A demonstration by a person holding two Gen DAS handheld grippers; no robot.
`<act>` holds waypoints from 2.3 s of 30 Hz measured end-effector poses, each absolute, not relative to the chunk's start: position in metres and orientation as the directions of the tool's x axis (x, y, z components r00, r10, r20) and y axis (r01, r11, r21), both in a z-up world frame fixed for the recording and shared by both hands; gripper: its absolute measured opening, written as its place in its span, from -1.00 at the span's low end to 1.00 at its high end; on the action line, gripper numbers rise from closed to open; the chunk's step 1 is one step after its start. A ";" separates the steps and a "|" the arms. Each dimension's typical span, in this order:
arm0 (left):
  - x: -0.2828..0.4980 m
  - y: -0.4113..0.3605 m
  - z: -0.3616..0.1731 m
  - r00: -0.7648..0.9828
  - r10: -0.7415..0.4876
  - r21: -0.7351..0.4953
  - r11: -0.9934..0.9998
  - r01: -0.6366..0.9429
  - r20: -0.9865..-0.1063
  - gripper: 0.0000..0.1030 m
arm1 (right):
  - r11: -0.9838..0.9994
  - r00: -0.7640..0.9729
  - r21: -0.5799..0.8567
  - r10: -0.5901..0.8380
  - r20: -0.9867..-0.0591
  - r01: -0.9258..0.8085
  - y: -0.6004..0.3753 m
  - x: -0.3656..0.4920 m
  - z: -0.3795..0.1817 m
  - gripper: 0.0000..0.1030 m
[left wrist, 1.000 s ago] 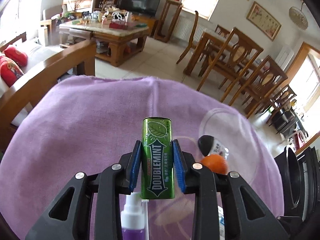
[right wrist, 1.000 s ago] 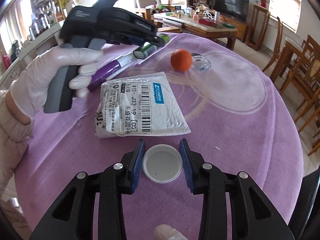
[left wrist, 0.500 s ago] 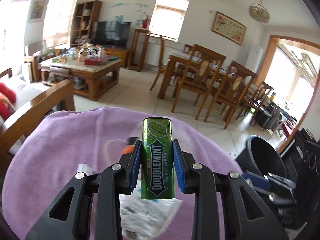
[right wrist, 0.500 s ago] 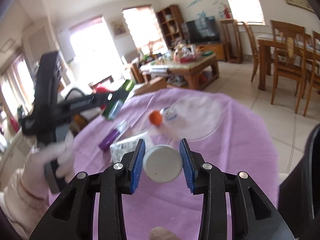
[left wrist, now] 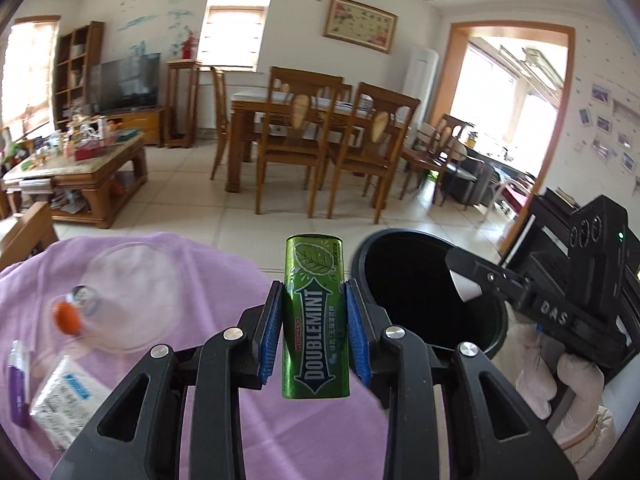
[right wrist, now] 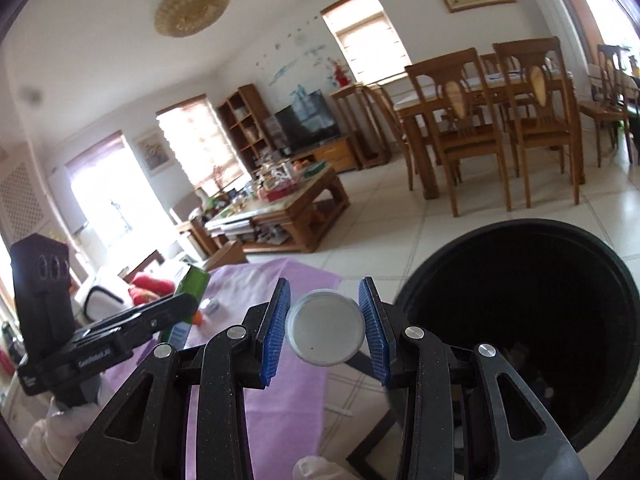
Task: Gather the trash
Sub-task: 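Carry the tin and cap over the black bin and open both tools, then move both open tools back toward the table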
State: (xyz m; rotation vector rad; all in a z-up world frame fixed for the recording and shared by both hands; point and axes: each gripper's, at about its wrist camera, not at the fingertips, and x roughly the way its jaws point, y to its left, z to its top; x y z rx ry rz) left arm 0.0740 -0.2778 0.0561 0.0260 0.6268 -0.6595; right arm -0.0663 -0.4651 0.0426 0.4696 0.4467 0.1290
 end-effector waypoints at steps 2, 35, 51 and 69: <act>0.074 -0.299 0.052 0.592 -0.583 -0.173 0.778 0.604 -0.556 -0.41 | 0.879 0.902 0.476 0.190 -0.387 0.019 -0.490 -0.074 0.035 -0.29; 0.064 -0.431 -0.019 0.425 -0.588 -0.128 0.675 0.726 -0.689 -0.37 | 0.824 0.870 0.527 0.088 -0.484 0.209 -0.588 -0.083 -0.051 -0.28; 0.035 -0.367 0.016 0.554 -0.557 -0.077 0.744 0.663 -0.619 0.44 | 0.833 0.885 0.535 0.135 -0.446 0.143 -0.554 -0.088 -0.026 0.28; 0.054 -0.150 0.028 0.706 -0.398 -0.169 0.912 0.374 -0.585 0.44 | 0.891 0.796 0.429 0.365 -0.483 -0.148 -0.347 -0.015 0.016 0.30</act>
